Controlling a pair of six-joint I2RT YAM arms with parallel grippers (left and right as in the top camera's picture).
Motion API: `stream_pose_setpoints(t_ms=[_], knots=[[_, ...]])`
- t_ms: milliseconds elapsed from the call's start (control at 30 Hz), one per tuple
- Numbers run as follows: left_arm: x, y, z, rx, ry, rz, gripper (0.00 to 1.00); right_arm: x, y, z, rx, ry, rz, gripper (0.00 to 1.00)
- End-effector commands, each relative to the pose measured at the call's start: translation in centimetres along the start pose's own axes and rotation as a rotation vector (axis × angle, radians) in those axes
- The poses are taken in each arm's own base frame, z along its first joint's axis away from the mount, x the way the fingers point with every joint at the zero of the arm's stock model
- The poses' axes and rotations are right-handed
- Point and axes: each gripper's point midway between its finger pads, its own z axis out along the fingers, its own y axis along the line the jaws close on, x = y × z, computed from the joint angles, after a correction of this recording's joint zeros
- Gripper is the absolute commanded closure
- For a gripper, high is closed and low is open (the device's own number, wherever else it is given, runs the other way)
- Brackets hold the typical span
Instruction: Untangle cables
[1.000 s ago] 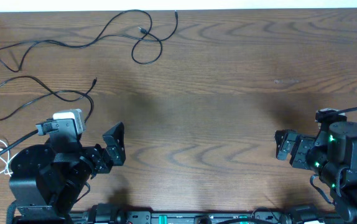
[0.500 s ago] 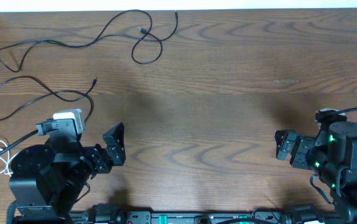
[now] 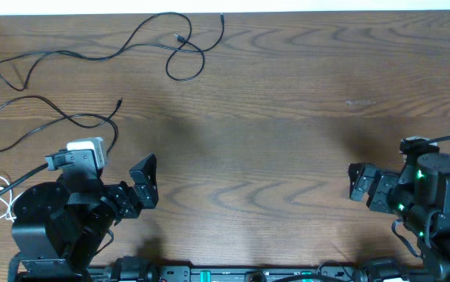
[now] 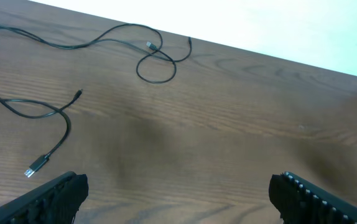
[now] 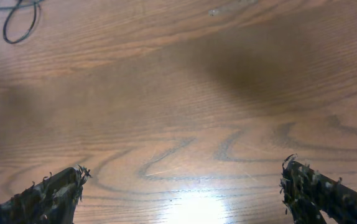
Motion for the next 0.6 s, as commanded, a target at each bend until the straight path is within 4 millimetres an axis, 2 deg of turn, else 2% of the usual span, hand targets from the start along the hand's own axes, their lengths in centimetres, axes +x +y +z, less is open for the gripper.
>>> stream_pose_setpoints(t_ms=[0, 567], knots=[[-0.1, 0.1, -0.1, -0.011, -0.003, 0.015, 0.01, -0.1, -0.3, -0.8, 0.002, -0.04, 0.007, 0.01], [-0.1, 0.1, -0.1, -0.011, -0.003, 0.015, 0.01, -0.4, -0.9, -2.9, -0.008, -0.138, 0.034, 0.01]])
